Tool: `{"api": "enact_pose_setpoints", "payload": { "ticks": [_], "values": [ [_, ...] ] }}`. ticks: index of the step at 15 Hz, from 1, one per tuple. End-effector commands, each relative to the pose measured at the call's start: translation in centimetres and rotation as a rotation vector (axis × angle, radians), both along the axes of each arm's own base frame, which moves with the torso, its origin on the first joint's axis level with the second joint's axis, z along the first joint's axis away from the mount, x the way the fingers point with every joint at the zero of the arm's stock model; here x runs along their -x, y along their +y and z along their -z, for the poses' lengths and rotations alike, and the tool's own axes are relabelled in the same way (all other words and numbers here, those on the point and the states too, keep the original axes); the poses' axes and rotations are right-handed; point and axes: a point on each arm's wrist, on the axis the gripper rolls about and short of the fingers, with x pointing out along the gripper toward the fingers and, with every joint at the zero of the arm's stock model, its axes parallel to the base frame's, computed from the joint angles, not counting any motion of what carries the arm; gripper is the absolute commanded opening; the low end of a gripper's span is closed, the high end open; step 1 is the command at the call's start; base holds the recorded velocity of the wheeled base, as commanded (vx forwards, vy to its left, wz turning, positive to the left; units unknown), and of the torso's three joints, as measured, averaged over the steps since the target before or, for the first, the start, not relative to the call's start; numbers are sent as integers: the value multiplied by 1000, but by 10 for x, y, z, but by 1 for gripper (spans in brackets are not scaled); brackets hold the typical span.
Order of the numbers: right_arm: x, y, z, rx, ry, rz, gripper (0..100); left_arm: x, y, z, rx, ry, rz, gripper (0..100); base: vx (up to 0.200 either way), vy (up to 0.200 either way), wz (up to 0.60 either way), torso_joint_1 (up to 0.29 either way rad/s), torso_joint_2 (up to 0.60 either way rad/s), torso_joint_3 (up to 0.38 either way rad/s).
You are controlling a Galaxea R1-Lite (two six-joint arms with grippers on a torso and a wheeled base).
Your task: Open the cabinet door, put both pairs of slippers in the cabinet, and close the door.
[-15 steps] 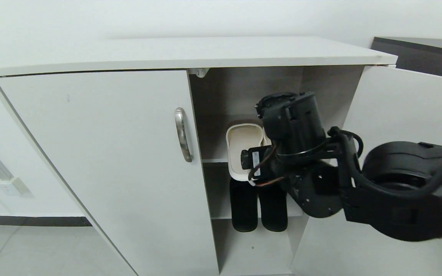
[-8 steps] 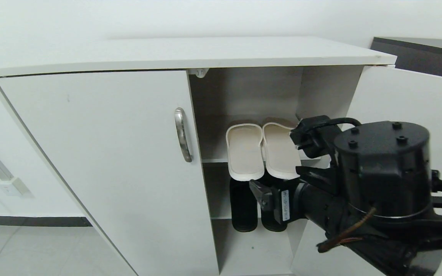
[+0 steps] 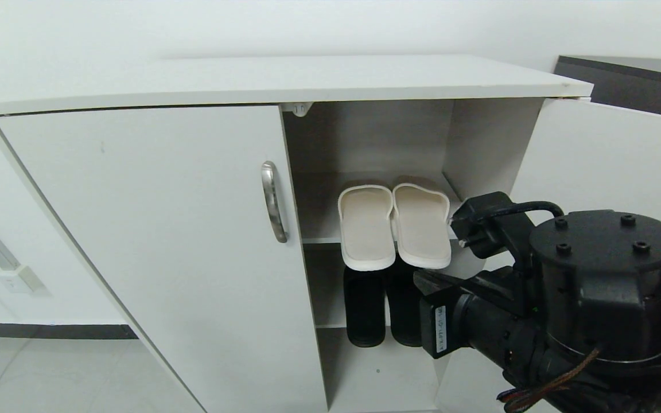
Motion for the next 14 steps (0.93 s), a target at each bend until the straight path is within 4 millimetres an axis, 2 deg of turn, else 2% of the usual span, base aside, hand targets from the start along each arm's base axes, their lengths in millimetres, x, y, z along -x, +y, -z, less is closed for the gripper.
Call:
{"api": "enact_pose_setpoints", "payload": {
  "ticks": [1,10,14],
  "values": [
    [-1,2,5,14,8,1,0,0,0,0,0,0,0,0,0,0,0,0,0,0],
    [-1,2,10,30,19,0,0,0,0,0,0,1,0,0,0,0,0,0,0,0],
    [-1,2,11,21,2,-3,0,0,0,0,0,1,0,0,-200,0,0,7,5,-1]
  ]
}}
